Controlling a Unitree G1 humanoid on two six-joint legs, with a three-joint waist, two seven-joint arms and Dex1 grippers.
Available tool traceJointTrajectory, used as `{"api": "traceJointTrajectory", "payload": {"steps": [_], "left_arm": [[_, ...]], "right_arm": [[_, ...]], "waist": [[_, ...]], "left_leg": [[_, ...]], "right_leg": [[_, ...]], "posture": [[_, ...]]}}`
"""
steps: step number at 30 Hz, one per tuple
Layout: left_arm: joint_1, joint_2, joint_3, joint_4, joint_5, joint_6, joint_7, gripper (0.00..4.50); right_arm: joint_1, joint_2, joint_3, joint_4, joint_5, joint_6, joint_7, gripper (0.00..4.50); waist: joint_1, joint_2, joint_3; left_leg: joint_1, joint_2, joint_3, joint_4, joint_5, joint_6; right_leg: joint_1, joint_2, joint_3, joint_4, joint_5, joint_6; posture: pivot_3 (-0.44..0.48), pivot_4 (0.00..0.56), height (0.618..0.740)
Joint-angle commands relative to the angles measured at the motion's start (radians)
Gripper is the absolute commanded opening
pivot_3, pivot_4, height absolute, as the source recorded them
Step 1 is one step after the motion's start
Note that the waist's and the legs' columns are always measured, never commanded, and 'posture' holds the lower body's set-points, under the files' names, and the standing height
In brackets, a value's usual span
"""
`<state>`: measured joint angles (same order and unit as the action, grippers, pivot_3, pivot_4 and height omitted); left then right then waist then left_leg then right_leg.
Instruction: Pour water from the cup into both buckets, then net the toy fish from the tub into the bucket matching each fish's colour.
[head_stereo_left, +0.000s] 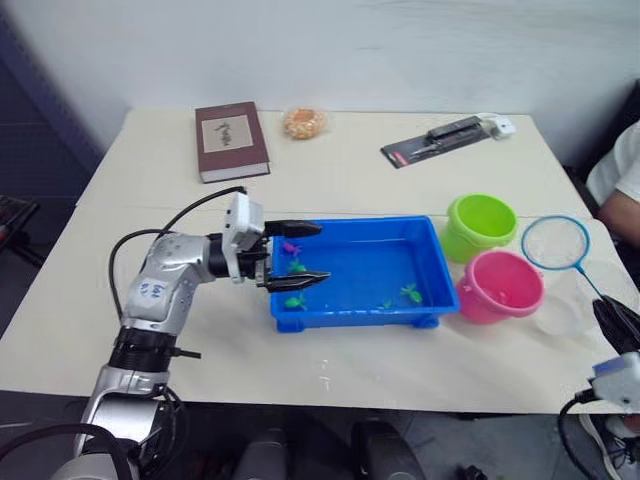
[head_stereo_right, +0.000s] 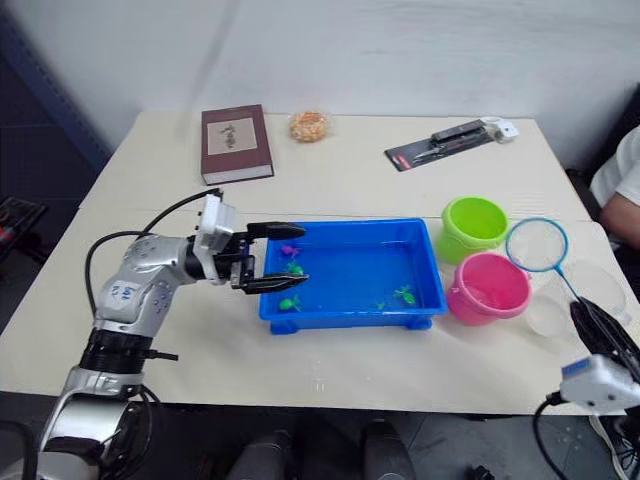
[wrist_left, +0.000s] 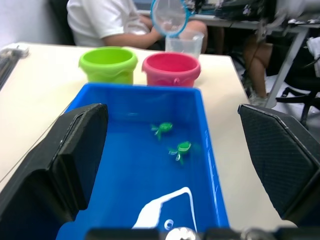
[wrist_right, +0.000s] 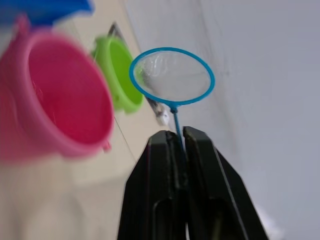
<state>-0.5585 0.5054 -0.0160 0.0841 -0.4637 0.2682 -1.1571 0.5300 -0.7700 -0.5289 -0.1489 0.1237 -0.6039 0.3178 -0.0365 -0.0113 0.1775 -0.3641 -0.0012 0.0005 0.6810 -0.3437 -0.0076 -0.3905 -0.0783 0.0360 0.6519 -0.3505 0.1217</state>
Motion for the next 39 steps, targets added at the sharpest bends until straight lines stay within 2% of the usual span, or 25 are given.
{"api": "traceJointTrajectory", "payload": {"steps": [1, 4, 9, 12, 15, 21, 24, 33, 39], "left_arm": [[0.041, 0.051, 0.055, -0.054, -0.011, -0.008, 0.005, 4.46], [0.108, 0.113, 0.121, -0.096, -0.019, 0.027, 0.046, 4.46], [0.209, 0.218, 0.196, -0.157, -0.020, 0.055, 0.062, 4.46], [0.225, 0.229, 0.210, -0.165, -0.014, 0.054, 0.083, 4.46], [0.240, 0.233, 0.217, -0.176, -0.011, 0.053, 0.098, 4.46], [0.260, 0.231, 0.210, -0.219, -0.025, 0.088, 0.117, 4.46], [0.250, 0.235, 0.204, -0.223, -0.019, 0.098, 0.122, 4.46], [0.182, 0.262, 0.169, -0.222, 0.022, 0.141, 0.155, 4.46], [0.083, 0.299, 0.100, -0.242, 0.061, 0.278, 0.215, 4.46]], "right_arm": [[-0.036, -0.078, 0.043, -0.171, 0.356, 0.234, 0.175, 0.00], [-0.139, -0.177, 0.146, -0.302, 0.532, 0.486, 0.253, 0.00], [-0.414, -0.327, 0.330, -0.379, 0.655, 1.031, 0.149, 0.00], [-0.586, -0.313, 0.437, -0.375, 0.683, 1.215, 0.134, 0.00], [-0.764, -0.250, 0.555, -0.346, 0.629, 1.330, 0.128, 0.00], [-0.976, -0.092, 0.739, -0.256, 0.475, 1.438, 0.121, 0.00], [-1.038, -0.047, 0.815, -0.237, 0.406, 1.474, 0.147, 0.00], [-1.170, 0.075, 0.898, -0.142, 0.264, 1.531, 0.165, 0.00], [-1.234, 0.130, 0.931, -0.081, 0.199, 1.560, 0.197, 0.00]], "waist": [[0.000, 0.000, 0.000], [0.001, 0.000, 0.000], [0.014, 0.000, 0.000], [0.034, 0.000, 0.000], [0.035, 0.000, 0.000], [0.032, 0.000, 0.000], [0.029, 0.000, 0.000], [0.023, 0.000, 0.000], [0.010, 0.000, 0.000]], "left_leg": [[0.000, 0.000, 0.000, 0.000, 0.000, 0.000], [0.000, 0.001, -0.001, 0.001, 0.000, 0.000], [-0.004, 0.001, -0.007, 0.001, 0.000, -0.001], [-0.007, 0.001, -0.011, 0.001, 0.000, -0.002], [-0.009, -0.001, -0.012, 0.001, 0.000, -0.001], [-0.012, -0.002, -0.013, 0.000, 0.000, -0.001], [-0.012, -0.002, -0.012, 0.001, 0.000, -0.001], [-0.013, -0.002, -0.013, 0.001, 0.000, -0.002], [-0.013, -0.003, -0.013, 0.000, 0.000, -0.002]], "right_leg": [[0.000, -0.001, 0.000, 0.000, 0.000, 0.000], [0.000, -0.002, 0.000, 0.000, 0.000, 0.000], [-0.003, -0.004, -0.002, -0.001, 0.000, -0.001], [-0.002, -0.006, -0.005, -0.005, 0.000, -0.002], [-0.003, -0.007, -0.007, -0.007, 0.000, -0.002], [-0.004, -0.008, -0.009, -0.008, 0.000, -0.002], [-0.005, -0.008, -0.009, -0.007, 0.000, -0.002], [-0.006, -0.007, -0.010, -0.006, 0.000, -0.002], [-0.007, -0.007, -0.010, 0.000, 0.000, -0.002]], "posture": [[0.000, 0.150, 0.740], [0.000, 0.150, 0.740], [0.000, 0.150, 0.740], [0.000, 0.150, 0.740], [0.000, 0.150, 0.740], [0.000, 0.150, 0.740], [0.000, 0.150, 0.740], [0.000, 0.150, 0.740], [0.000, 0.150, 0.740]]}}
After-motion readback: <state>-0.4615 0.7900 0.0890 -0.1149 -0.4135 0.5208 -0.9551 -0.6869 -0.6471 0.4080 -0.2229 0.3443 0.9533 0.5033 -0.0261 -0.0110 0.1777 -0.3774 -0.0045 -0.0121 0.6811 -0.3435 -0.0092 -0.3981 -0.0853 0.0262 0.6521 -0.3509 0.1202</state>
